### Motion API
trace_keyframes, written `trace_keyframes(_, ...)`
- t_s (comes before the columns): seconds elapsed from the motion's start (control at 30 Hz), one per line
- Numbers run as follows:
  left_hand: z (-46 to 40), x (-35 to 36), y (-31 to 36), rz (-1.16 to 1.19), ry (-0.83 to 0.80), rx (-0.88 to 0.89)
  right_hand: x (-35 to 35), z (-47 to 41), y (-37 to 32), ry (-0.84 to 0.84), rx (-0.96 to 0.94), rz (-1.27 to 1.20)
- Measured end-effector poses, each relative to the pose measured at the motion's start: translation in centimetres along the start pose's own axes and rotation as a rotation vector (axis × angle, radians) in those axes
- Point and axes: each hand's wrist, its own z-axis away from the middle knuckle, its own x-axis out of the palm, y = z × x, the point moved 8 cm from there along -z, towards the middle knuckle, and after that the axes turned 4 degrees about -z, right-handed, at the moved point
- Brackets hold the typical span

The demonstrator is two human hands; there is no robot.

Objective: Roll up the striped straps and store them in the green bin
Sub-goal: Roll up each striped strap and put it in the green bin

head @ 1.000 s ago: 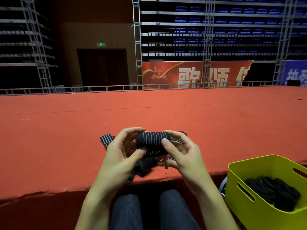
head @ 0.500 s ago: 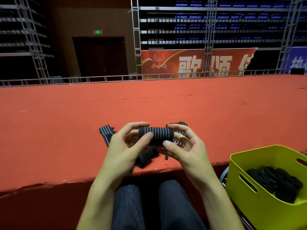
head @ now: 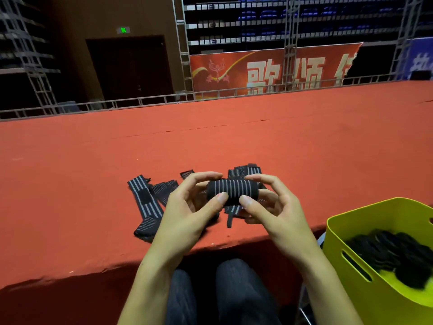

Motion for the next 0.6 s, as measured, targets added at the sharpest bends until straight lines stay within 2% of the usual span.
trace_keyframes(0.2,-3.9,6.5,-2.4,-0.032,-0.186,-0.034,-6.9,-0.9,0.4,0.130,-0.018,0.093)
trace_keyframes(0.4,-7.3,15.9,-5.0,-0.101,-0.375,-0.015,-16.0,0.3,0.7,0.267,0.051,0.227)
trace_keyframes(0.6,-8.5,26.3,-7.1,-0.054,-0.580,-0.013,-25.3,2.5,0.3,0.343,0.116,0.362)
